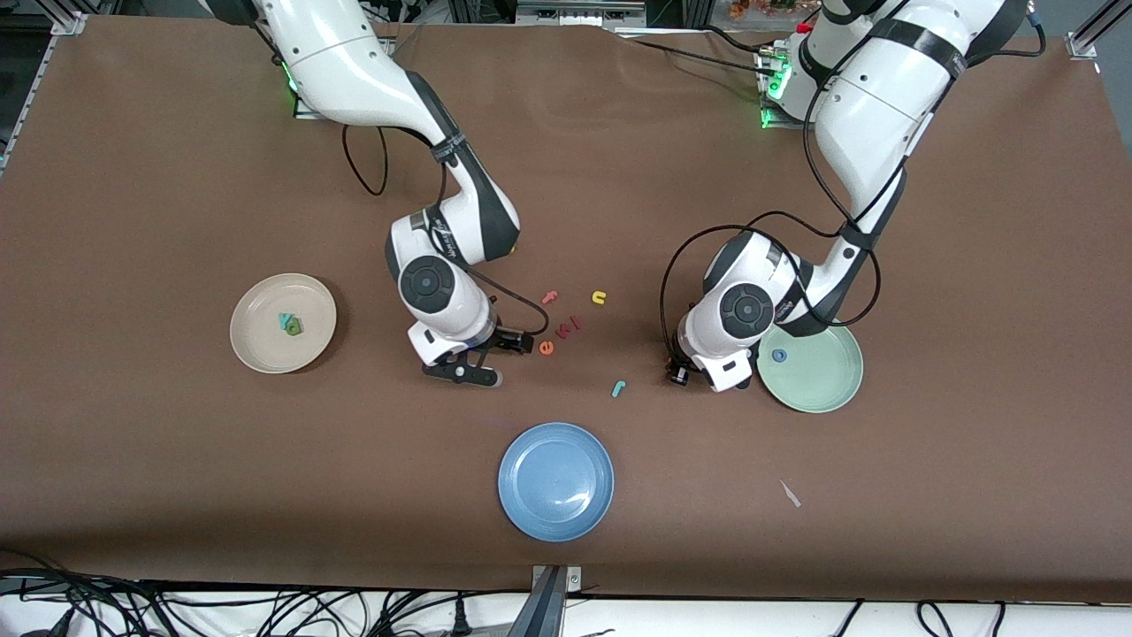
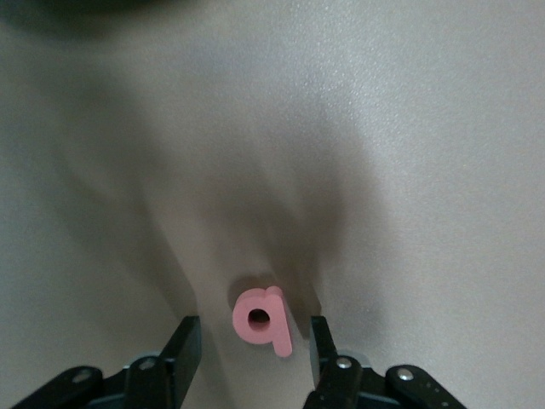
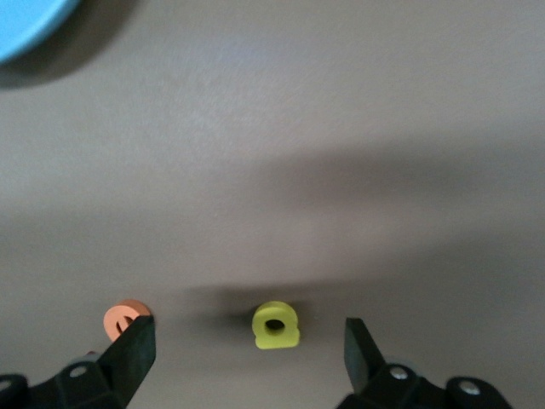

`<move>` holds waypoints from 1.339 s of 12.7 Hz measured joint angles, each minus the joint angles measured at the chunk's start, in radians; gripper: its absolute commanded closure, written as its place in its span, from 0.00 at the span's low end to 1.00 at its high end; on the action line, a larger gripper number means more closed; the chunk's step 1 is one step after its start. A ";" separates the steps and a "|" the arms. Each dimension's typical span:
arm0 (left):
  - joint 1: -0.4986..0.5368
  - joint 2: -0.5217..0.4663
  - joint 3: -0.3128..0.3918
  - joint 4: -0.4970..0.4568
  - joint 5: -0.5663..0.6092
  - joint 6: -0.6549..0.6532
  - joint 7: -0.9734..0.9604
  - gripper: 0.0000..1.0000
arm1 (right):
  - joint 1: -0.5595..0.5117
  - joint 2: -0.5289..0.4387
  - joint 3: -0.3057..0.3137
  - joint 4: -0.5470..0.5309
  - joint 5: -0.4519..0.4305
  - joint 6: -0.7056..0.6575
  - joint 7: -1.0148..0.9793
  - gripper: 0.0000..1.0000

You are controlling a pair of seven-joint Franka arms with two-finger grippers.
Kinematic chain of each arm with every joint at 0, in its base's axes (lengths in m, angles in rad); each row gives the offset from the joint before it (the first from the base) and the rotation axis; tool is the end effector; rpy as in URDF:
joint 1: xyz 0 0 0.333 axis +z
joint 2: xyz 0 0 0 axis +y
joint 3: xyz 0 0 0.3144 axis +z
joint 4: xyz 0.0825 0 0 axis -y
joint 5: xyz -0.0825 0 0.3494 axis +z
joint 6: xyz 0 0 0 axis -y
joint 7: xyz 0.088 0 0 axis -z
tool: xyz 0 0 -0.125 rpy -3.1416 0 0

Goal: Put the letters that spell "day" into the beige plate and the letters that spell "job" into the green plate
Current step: 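Grasp the yellow letter with the right gripper while the left gripper grasps pink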

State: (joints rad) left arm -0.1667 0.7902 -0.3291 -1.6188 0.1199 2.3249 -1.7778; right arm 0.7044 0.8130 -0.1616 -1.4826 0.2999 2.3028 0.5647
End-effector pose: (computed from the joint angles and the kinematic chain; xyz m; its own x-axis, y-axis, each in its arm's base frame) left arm 0.5931 -0.2875 0.1806 0.2752 0.9517 -0.1365 0.9557 -0.2863 -0.0690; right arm 0.5771 0.3822 0.2003 0.9850 -0.1662 -0.0463 -0.1702 -0.9803 -0.1000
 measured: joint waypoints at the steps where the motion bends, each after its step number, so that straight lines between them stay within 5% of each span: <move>1: 0.000 0.000 0.000 0.000 0.000 0.000 -0.001 0.62 | 0.009 0.012 0.000 0.002 -0.002 0.008 0.000 0.09; 6: 0.001 0.003 0.001 0.001 0.000 0.005 -0.002 0.87 | 0.011 0.020 -0.004 0.007 -0.004 0.009 -0.001 0.23; 12: 0.006 -0.008 0.003 0.014 0.020 -0.016 -0.002 0.92 | 0.003 0.027 -0.010 0.006 -0.022 -0.010 -0.003 0.42; 17: 0.012 -0.086 0.003 0.032 0.180 -0.229 0.039 0.92 | 0.003 0.029 -0.010 0.006 -0.023 -0.020 -0.003 0.53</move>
State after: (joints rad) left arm -0.1549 0.7043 -0.3264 -1.5868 0.2996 2.0954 -1.7385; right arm 0.7072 0.8416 -0.1712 -1.4766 0.2765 2.2827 0.5619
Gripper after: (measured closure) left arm 0.749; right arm 0.458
